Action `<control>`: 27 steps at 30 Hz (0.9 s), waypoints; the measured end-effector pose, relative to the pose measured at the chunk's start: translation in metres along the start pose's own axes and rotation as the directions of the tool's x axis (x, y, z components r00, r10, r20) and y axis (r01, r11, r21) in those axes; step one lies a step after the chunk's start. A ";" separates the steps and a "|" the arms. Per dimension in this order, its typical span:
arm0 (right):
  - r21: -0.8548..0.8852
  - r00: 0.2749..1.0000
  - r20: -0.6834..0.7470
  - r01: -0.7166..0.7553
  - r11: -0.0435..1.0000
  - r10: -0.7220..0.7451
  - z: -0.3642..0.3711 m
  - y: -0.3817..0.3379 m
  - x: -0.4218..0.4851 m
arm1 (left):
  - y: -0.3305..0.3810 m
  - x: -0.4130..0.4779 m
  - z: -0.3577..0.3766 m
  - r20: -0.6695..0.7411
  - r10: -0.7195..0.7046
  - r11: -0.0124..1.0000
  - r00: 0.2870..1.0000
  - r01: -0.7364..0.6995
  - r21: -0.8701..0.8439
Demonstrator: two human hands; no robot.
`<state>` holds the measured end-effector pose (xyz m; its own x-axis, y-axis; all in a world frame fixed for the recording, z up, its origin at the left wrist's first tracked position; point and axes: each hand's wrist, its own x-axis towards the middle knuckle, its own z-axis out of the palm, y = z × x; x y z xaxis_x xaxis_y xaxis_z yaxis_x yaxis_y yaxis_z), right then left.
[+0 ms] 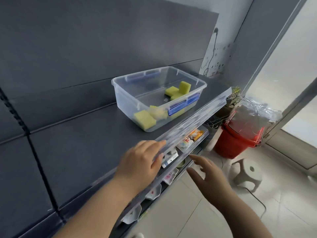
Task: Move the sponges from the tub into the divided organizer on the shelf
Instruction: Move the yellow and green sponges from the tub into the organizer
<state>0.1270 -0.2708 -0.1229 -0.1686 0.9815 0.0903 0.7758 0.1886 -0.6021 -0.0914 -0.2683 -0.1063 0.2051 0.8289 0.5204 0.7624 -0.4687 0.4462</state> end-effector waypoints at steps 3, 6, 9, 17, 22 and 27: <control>0.000 0.999 -0.033 0.043 0.999 -0.043 -0.032 -0.001 0.055 | -0.009 0.058 0.004 -0.049 0.064 0.997 0.997 -0.066 -0.044; 0.075 0.986 -0.163 0.056 0.996 -0.043 -0.055 0.007 0.099 | -0.018 0.108 0.013 -0.061 0.117 0.992 0.991 -0.119 -0.032; 0.145 0.969 -0.243 0.090 0.985 -0.053 -0.058 0.020 0.129 | -0.024 0.145 0.025 -0.055 0.126 0.992 0.991 -0.126 -0.006; 0.194 0.948 -0.238 0.259 0.946 -0.211 -0.082 0.042 0.240 | -0.056 0.205 0.050 -0.041 -0.067 0.996 0.997 0.069 0.056; 0.120 0.907 -0.138 0.414 0.903 -0.397 -0.104 0.052 0.343 | -0.071 0.242 0.062 -0.173 -0.260 0.949 0.950 0.285 0.138; -0.275 0.835 0.306 0.537 0.798 -0.457 -0.104 0.062 0.463 | -0.071 0.267 0.080 -0.261 -0.396 0.866 0.880 0.453 0.214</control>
<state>0.1601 0.1990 -0.0360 -0.6813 0.7240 0.1079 0.6953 0.6861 -0.2140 -0.0417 0.0110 -0.0577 -0.2816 0.8360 0.4709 0.8839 0.0350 0.4663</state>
